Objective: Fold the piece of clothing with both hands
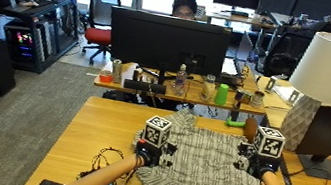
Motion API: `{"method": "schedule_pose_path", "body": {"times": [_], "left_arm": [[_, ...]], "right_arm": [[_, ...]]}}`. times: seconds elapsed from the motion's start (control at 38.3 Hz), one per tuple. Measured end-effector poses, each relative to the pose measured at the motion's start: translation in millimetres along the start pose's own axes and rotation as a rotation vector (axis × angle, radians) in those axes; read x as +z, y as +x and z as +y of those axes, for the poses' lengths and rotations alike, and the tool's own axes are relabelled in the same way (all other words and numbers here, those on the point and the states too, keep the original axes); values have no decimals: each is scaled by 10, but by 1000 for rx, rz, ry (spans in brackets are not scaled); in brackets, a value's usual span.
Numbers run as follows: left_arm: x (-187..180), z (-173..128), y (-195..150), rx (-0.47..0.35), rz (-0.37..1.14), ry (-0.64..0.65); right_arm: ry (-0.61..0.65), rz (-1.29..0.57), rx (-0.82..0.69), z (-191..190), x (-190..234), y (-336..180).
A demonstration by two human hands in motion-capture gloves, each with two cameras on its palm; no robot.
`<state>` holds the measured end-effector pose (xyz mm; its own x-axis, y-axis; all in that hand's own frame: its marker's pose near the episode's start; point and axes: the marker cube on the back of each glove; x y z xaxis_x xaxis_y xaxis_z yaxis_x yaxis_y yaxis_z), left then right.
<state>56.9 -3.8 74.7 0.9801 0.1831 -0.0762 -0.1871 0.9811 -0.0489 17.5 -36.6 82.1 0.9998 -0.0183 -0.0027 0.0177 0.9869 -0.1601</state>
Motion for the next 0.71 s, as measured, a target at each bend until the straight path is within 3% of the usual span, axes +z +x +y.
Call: {"method": "schedule_pose_path", "body": {"times": [0.21, 0.39, 0.5, 0.57, 0.63, 0.71], "left_arm": [[955, -114, 234, 68, 16, -193], [1602, -211, 255, 28, -5, -358], [1799, -218, 265, 27, -25, -380], [1854, -162, 235, -40, -93, -437], [1845, -139, 221, -84, -116, -471], [1780, -216, 235, -16, -101, -327]], "right_arm": [[-138, -7, 21, -389, 788, 231], [-228, 4, 57, -615, 1352, 392], [-289, 39, 166, -721, 1631, 522], [-435, 66, 359, -626, 1776, 574], [-421, 57, 305, -688, 1868, 583], [-319, 33, 135, -845, 1975, 582]]}}
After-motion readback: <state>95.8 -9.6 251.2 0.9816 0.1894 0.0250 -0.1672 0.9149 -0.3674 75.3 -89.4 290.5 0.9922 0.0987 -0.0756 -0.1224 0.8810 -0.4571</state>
